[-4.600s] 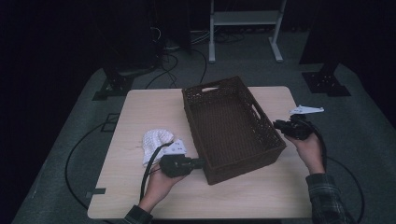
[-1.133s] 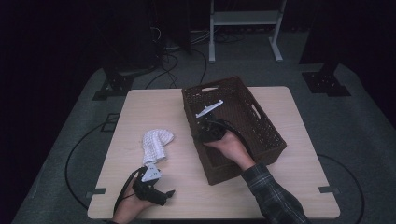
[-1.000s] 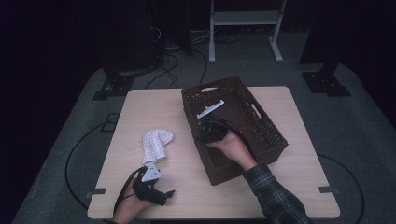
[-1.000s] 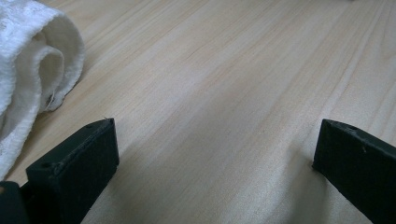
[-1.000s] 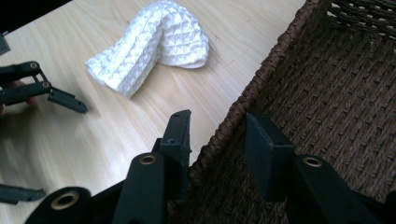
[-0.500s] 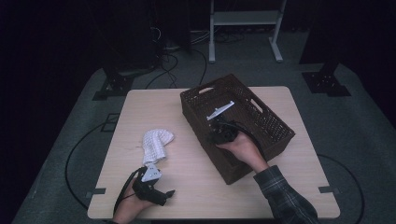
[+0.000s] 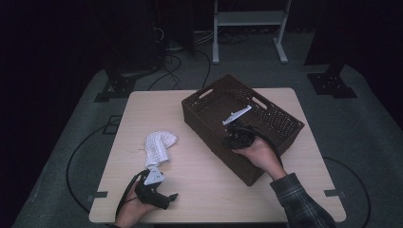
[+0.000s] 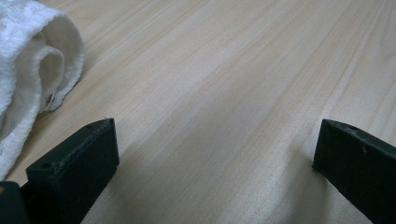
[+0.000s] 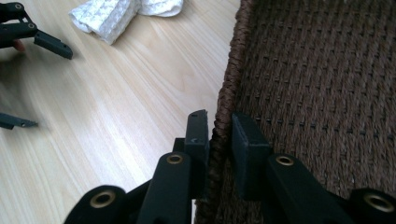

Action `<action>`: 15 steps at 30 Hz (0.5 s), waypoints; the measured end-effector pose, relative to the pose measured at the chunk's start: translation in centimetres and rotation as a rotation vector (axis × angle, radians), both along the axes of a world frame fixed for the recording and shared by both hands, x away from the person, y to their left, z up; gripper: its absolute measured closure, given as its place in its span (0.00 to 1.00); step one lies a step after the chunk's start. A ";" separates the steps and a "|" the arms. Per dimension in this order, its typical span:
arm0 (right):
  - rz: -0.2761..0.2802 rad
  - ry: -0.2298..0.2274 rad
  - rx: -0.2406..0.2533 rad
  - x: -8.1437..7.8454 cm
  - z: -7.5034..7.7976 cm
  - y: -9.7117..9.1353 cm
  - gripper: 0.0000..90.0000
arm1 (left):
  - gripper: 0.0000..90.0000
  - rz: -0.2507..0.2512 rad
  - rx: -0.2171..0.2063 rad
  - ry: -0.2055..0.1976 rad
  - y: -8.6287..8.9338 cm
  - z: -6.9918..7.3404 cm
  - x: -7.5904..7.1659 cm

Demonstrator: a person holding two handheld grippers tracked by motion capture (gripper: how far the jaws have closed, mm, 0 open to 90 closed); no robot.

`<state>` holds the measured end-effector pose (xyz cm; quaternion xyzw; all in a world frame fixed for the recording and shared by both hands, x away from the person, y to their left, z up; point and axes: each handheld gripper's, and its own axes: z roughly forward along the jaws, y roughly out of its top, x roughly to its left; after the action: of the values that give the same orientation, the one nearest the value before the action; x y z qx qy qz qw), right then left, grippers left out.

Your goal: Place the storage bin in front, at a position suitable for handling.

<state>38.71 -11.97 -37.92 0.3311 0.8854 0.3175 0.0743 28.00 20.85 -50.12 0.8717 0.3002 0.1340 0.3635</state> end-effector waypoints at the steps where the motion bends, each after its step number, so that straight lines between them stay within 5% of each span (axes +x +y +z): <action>1: -0.003 0.002 -0.002 -0.1 0.0 -0.1 0.86 | 0.00 0.000 0.000 0.000 0.0 0.0 0.0; 9: -0.002 -0.006 -0.008 1.2 0.0 1.3 0.77 | 0.00 -0.003 0.007 0.003 0.0 0.0 0.1; 15: -0.024 -0.028 -0.025 3.0 0.1 3.0 0.80 | 0.00 -0.004 0.007 0.002 0.0 0.0 0.1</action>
<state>41.67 -8.97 -37.81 0.3362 0.8842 0.3103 0.0945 28.09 20.87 -50.08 0.8736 0.2983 0.1334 0.3606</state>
